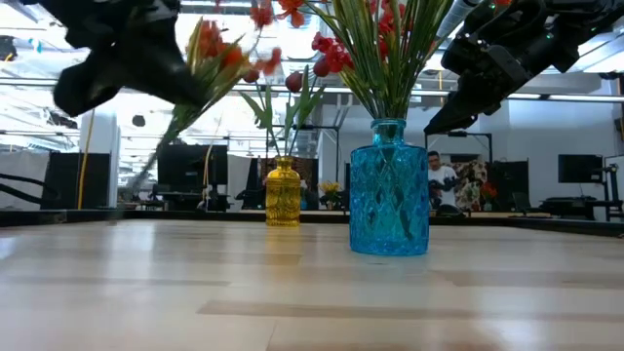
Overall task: Sort flowers into vase by color
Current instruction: Put the orange flowers into the blue vase
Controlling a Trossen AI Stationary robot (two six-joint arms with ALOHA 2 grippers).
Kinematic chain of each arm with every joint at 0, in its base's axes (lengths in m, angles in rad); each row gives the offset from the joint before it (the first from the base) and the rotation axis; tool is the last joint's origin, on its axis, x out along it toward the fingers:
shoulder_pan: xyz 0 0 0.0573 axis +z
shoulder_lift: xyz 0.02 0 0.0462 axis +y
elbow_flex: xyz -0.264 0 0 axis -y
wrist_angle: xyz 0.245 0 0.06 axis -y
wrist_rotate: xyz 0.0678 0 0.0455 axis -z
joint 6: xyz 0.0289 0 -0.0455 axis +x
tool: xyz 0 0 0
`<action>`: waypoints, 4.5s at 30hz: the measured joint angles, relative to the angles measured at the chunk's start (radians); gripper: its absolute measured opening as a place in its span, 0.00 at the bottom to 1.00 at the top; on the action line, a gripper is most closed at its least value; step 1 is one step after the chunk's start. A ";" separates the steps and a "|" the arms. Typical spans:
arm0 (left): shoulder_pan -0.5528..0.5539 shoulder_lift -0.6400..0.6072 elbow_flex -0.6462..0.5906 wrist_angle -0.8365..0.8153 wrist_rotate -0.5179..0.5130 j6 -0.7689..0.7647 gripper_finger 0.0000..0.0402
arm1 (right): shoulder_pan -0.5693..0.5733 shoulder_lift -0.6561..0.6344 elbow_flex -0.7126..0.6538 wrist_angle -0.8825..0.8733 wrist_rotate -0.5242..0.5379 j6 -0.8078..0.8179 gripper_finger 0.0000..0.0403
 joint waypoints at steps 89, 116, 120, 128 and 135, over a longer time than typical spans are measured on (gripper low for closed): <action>0.231 0.189 0.001 1.234 0.347 1.702 0.00 | 0.000 0.000 0.000 -0.044 -0.001 0.000 0.53; 0.275 0.189 0.001 1.007 0.313 1.465 0.01 | 0.000 0.000 0.000 -0.044 -0.001 0.000 0.53; 0.275 0.189 0.001 0.934 0.308 1.425 0.05 | 0.000 0.000 0.000 -0.044 -0.001 0.000 0.53; 0.275 0.189 0.001 0.866 0.306 1.343 0.16 | 0.000 0.000 0.000 -0.044 -0.001 0.000 0.53; 0.275 0.189 0.001 0.867 0.306 1.313 0.31 | 0.000 0.000 0.000 -0.044 -0.001 0.000 0.53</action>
